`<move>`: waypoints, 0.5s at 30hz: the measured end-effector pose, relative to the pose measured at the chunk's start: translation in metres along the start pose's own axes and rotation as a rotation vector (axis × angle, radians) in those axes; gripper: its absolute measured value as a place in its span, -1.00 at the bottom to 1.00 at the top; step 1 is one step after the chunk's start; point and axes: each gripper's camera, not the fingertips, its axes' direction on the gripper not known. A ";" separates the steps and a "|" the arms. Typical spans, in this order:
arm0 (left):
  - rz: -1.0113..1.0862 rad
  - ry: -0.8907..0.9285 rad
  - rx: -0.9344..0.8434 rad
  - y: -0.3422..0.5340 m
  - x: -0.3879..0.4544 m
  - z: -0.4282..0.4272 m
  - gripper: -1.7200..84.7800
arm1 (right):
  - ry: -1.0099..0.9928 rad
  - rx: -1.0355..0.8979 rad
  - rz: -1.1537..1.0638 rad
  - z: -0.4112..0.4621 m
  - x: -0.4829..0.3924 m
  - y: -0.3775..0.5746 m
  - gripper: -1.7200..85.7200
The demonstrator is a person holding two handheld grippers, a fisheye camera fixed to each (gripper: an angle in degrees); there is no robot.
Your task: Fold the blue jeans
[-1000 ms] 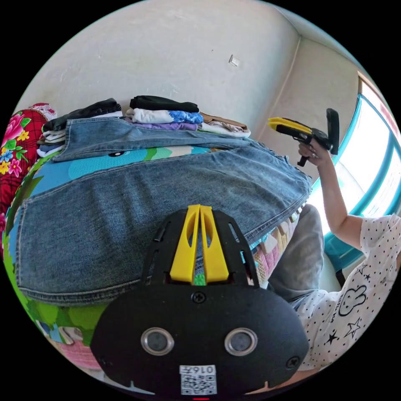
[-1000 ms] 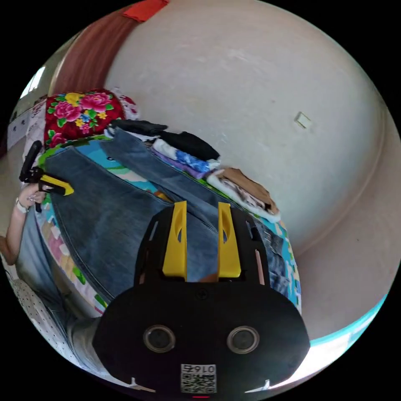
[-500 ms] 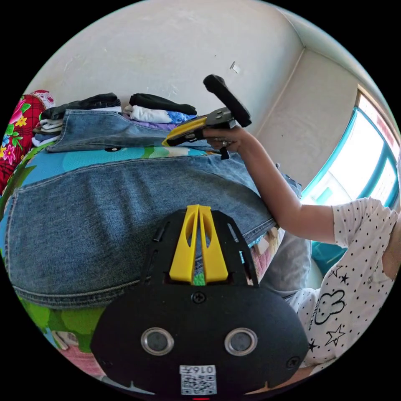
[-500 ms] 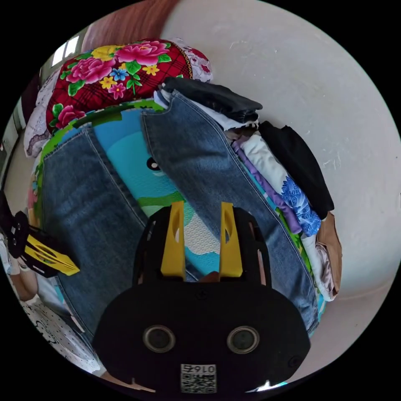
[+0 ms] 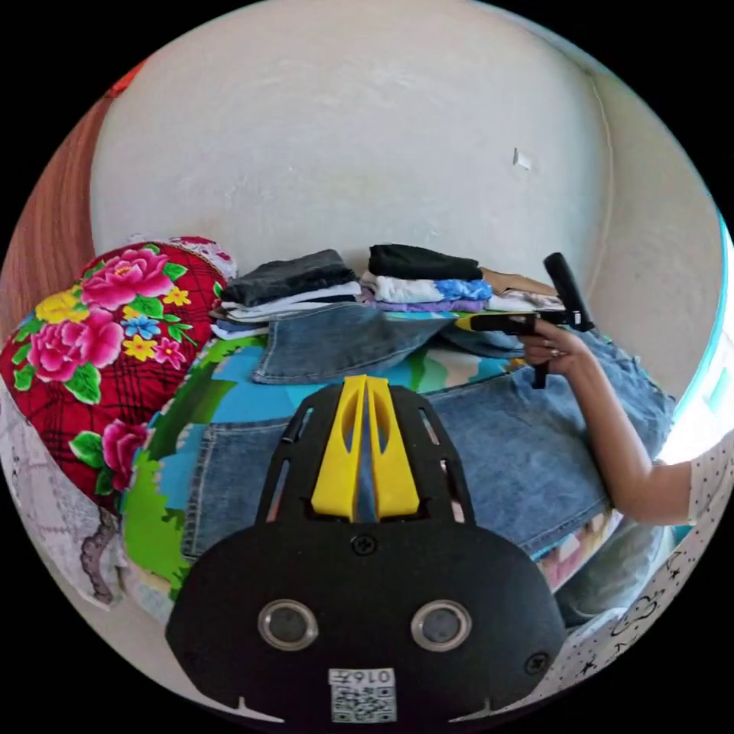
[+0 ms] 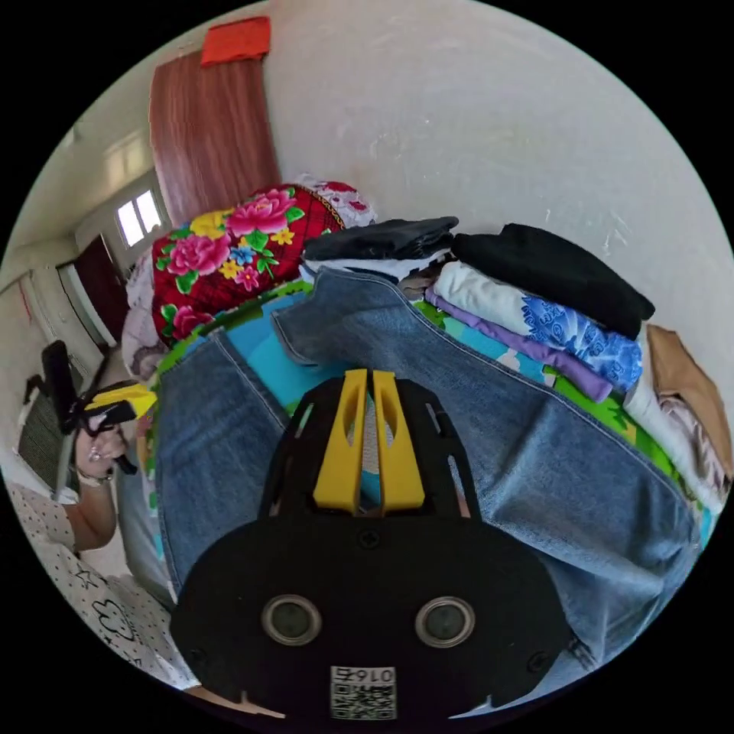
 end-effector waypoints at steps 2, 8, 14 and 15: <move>0.034 -0.211 -0.045 -0.034 -0.010 0.033 -0.98 | -0.127 0.022 0.050 0.000 0.026 0.001 -0.93; -0.039 -0.545 -0.284 -0.100 -0.096 0.145 -0.87 | -0.424 0.223 0.218 -0.015 0.083 0.006 -0.89; -0.192 -0.355 -0.536 -0.120 -0.174 0.206 -0.69 | -0.345 0.342 0.222 -0.041 0.095 0.005 -0.94; -0.193 -0.345 -0.540 -0.120 -0.177 0.208 -0.70 | -0.323 0.300 0.220 -0.038 0.094 0.001 -0.94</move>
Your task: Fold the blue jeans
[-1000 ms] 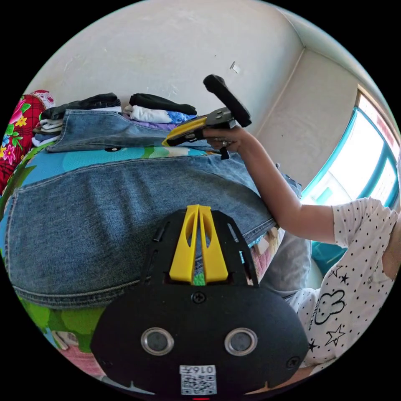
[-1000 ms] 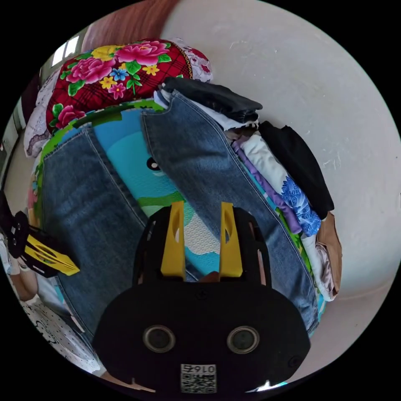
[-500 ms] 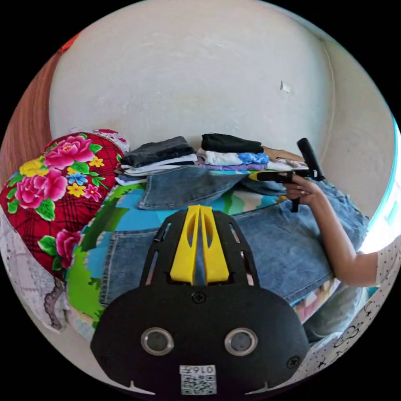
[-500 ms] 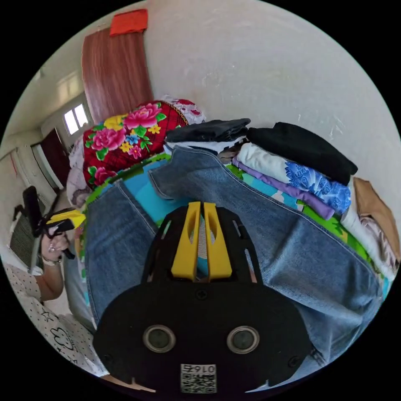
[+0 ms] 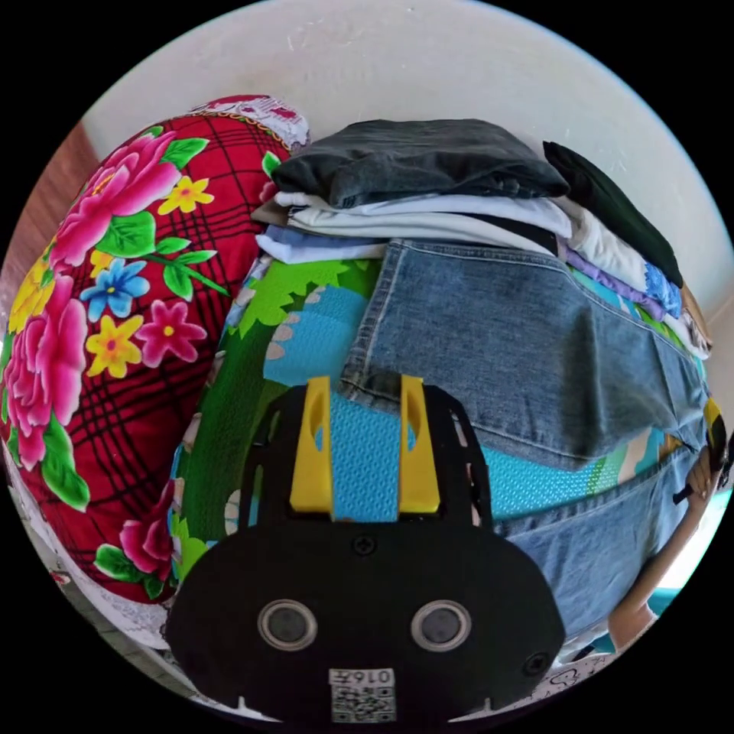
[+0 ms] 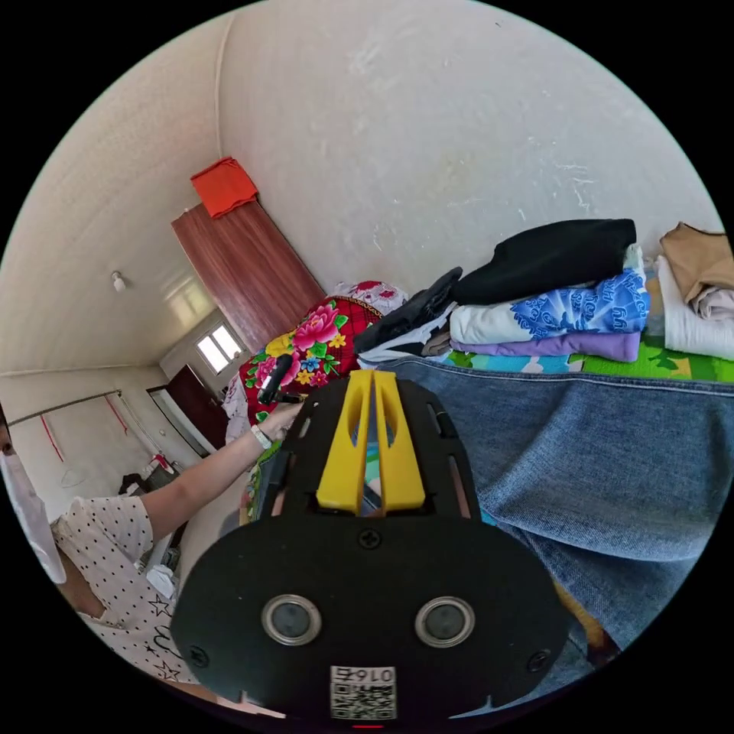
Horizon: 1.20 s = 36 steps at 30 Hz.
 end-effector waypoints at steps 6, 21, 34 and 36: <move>0.156 -0.025 0.047 -0.005 0.001 -0.007 -0.87 | 0.318 -0.281 -0.079 0.038 -0.018 -0.013 -0.90; 0.005 0.268 0.299 -0.078 -0.086 -0.138 -0.95 | 0.705 -0.652 -0.492 0.114 -0.081 0.000 -0.81; -0.046 0.278 0.338 -0.095 -0.118 -0.133 -0.97 | 0.702 -0.596 -0.624 0.144 -0.122 -0.006 -0.84; -0.047 0.289 0.340 -0.095 -0.122 -0.129 -0.97 | 0.730 -0.616 -0.615 0.154 -0.117 -0.005 -0.83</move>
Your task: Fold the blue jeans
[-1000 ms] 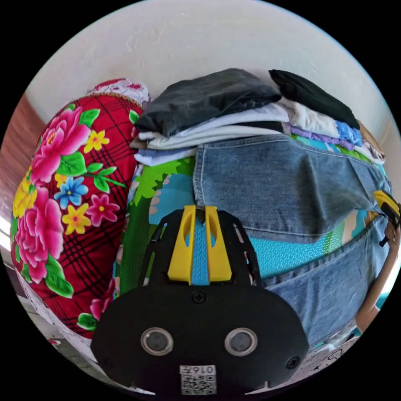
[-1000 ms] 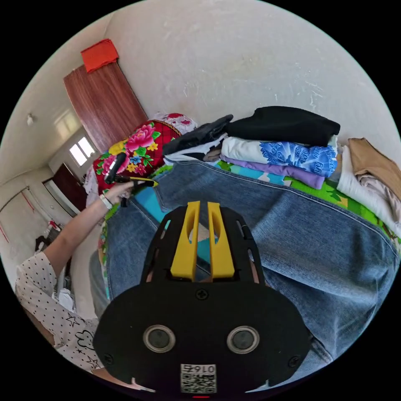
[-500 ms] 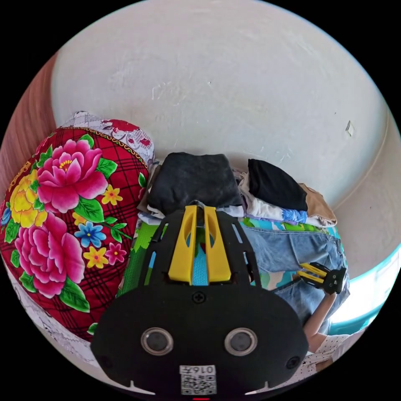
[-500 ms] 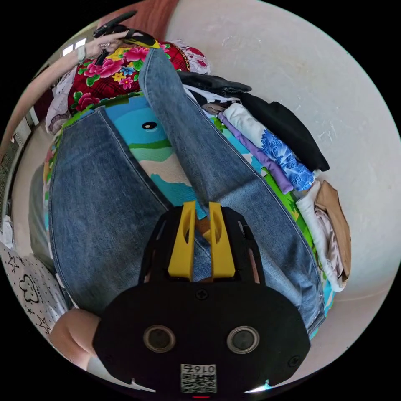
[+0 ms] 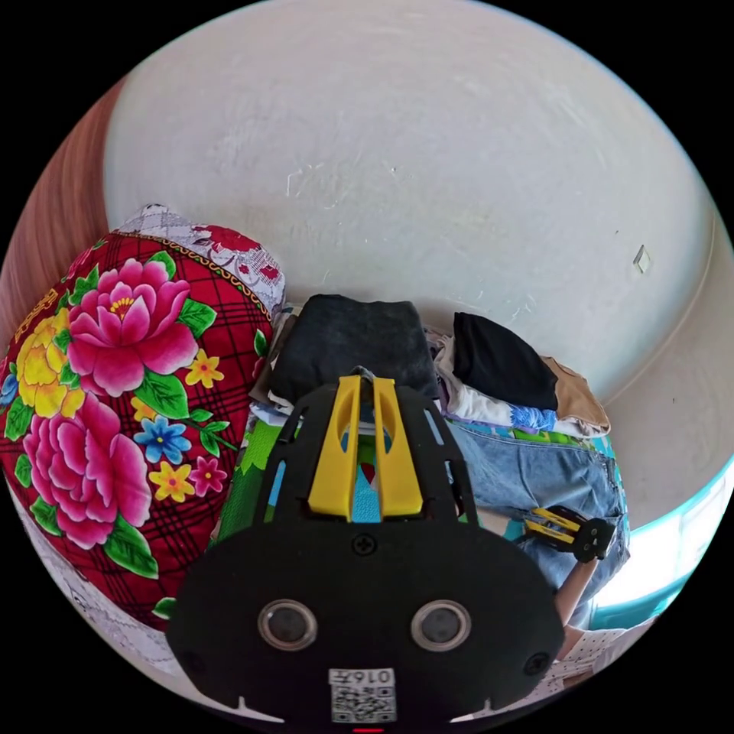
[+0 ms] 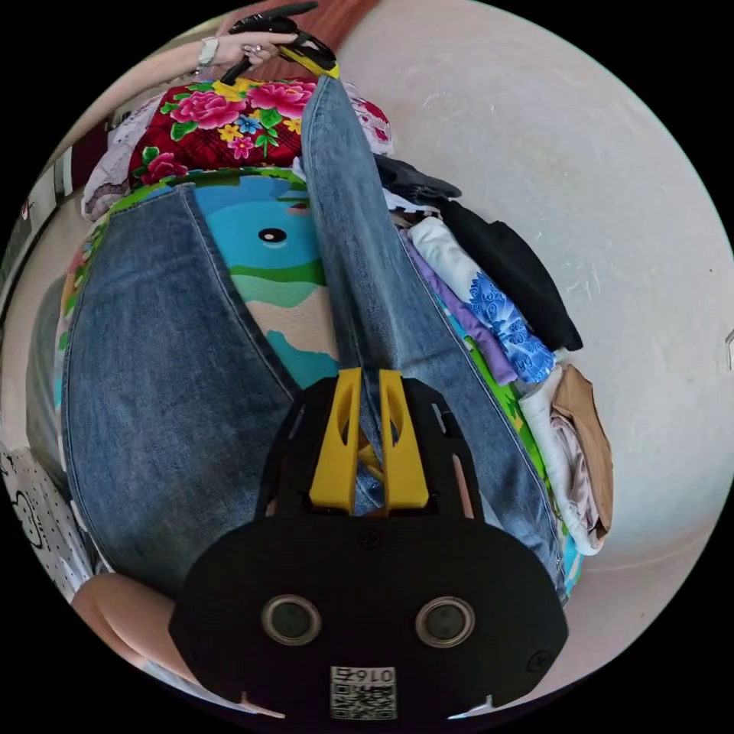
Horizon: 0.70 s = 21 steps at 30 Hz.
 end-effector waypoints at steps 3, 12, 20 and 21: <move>-0.013 0.014 -0.005 0.003 -0.008 0.006 -0.97 | -0.030 -0.029 -0.025 0.010 -0.004 -0.007 -0.83; 0.003 -0.011 -0.030 0.015 -0.026 0.016 -0.96 | 0.121 -0.102 -0.149 0.016 -0.028 -0.021 -0.93; -0.059 0.016 -0.117 0.047 -0.084 0.046 -0.96 | -0.235 0.313 0.087 -0.066 0.036 0.034 -0.94; -0.061 0.017 -0.132 0.050 -0.087 0.051 -0.96 | -0.292 0.263 0.045 -0.060 0.036 0.034 -0.93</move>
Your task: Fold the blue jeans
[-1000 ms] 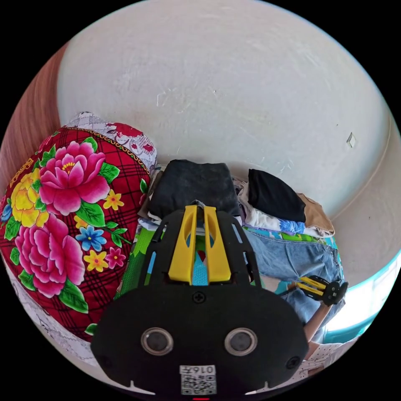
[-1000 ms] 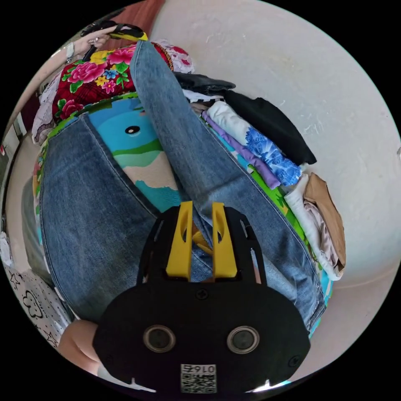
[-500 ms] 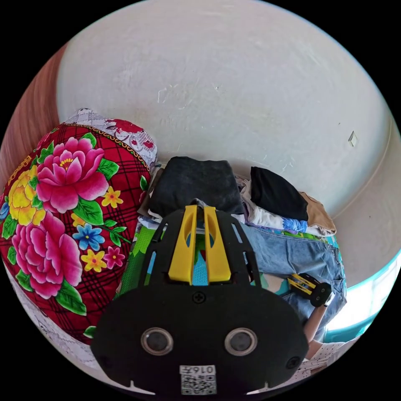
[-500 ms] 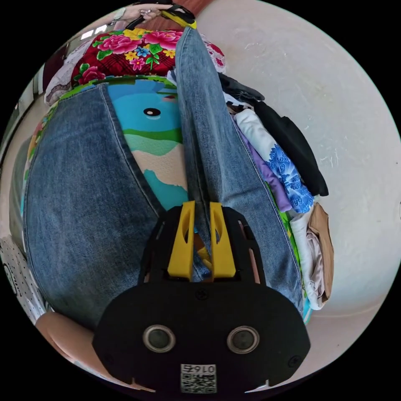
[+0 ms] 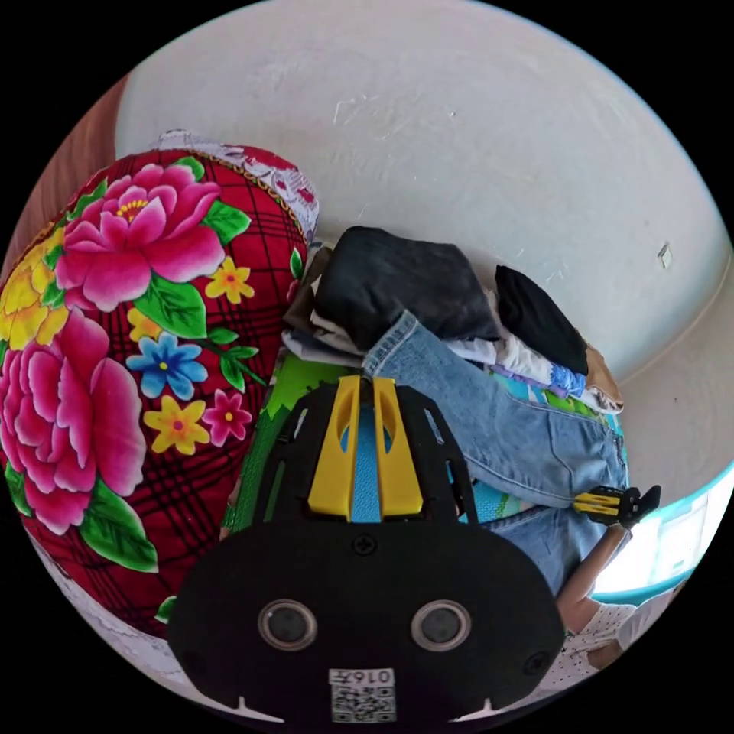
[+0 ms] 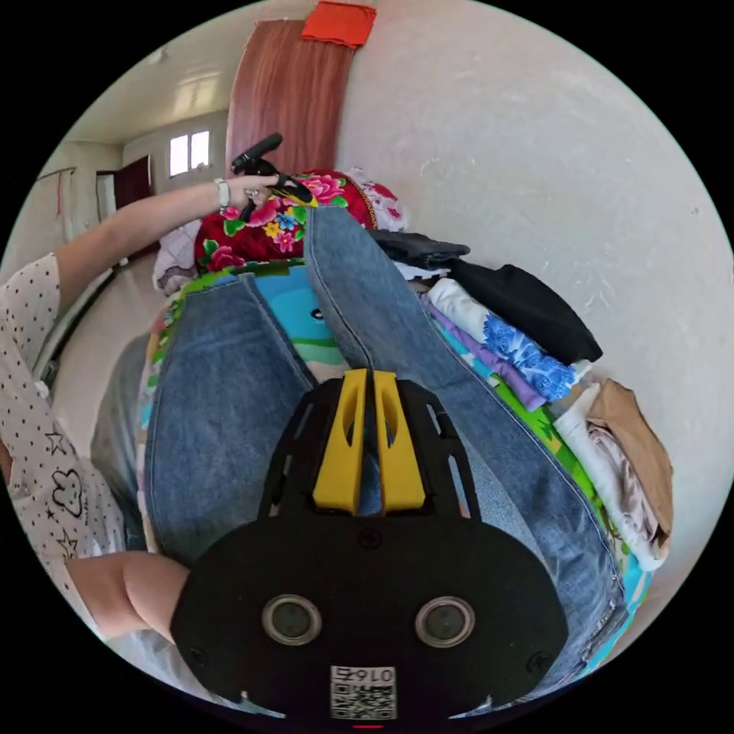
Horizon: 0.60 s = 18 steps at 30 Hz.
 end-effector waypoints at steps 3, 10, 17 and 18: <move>-0.012 0.010 -0.088 0.017 -0.016 0.033 -0.96 | -0.081 -0.289 -0.066 0.045 -0.006 -0.006 -0.91; -0.028 0.035 -0.127 0.060 -0.037 0.073 -0.95 | -0.104 0.043 0.111 -0.010 0.024 0.015 -0.92; -0.016 0.056 -0.189 0.079 -0.028 0.074 -0.95 | -0.075 -0.329 0.084 0.038 0.017 0.021 -0.96; 0.011 0.043 -0.184 0.080 -0.023 0.072 -0.95 | -0.060 -0.371 0.078 0.047 0.014 0.023 -0.97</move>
